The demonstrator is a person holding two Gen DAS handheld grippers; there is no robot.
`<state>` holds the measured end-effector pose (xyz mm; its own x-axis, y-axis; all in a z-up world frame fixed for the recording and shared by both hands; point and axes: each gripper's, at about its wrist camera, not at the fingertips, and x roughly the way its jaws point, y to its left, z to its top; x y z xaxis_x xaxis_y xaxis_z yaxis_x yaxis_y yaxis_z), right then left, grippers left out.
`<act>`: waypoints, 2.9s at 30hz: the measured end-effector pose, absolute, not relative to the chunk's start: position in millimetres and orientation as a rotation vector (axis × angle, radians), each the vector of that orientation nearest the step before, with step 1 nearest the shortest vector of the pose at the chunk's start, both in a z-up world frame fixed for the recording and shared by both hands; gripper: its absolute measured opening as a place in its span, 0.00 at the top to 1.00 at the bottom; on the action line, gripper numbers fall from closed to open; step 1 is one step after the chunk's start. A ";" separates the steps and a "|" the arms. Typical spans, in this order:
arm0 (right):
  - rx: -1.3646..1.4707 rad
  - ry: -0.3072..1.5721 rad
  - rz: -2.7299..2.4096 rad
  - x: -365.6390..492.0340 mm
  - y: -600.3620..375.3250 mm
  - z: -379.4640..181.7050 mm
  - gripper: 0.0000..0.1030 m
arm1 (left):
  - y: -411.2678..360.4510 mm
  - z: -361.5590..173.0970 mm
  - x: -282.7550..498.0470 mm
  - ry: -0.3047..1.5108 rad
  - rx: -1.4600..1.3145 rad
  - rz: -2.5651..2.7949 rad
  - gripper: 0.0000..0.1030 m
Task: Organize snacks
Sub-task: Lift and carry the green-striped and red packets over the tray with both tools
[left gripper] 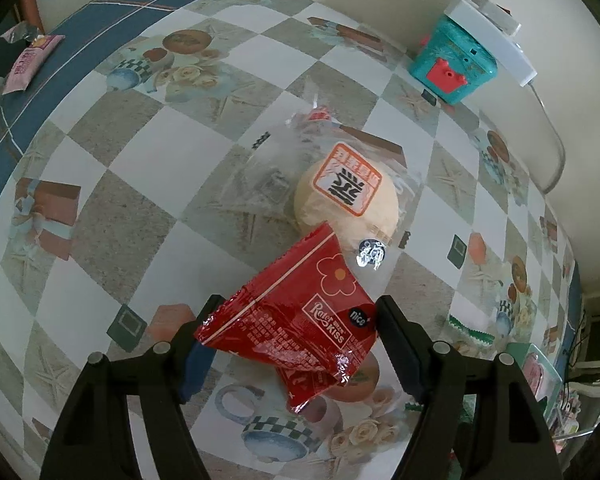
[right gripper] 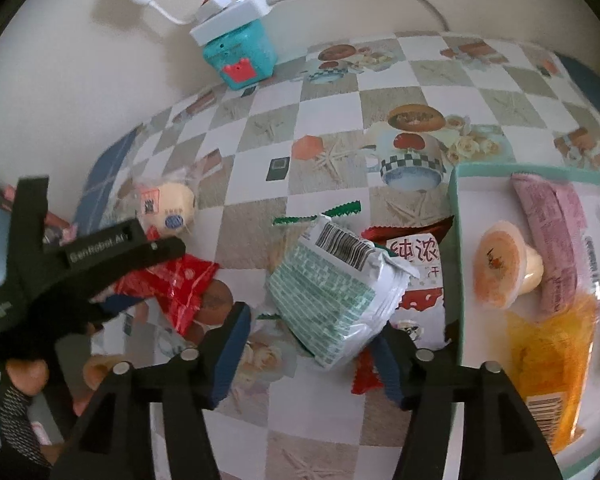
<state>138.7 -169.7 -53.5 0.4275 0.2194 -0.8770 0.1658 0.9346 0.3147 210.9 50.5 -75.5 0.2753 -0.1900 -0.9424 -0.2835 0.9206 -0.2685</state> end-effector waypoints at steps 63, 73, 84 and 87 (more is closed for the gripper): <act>0.438 0.898 -0.107 69.3 -243.6 61.1 0.62 | 27.2 36.5 154.7 1.084 -0.364 0.036 0.41; 0.442 0.835 -0.216 42.6 -295.5 90.0 0.62 | -16.3 77.0 137.8 0.997 -0.306 -0.022 0.41; 0.482 0.787 -0.334 12.1 -366.0 97.8 0.62 | -109.0 87.1 121.2 0.986 -0.112 -0.132 0.41; 0.485 0.801 -0.389 5.5 -384.3 91.2 0.62 | -135.6 85.4 116.8 0.997 -0.071 -0.180 0.41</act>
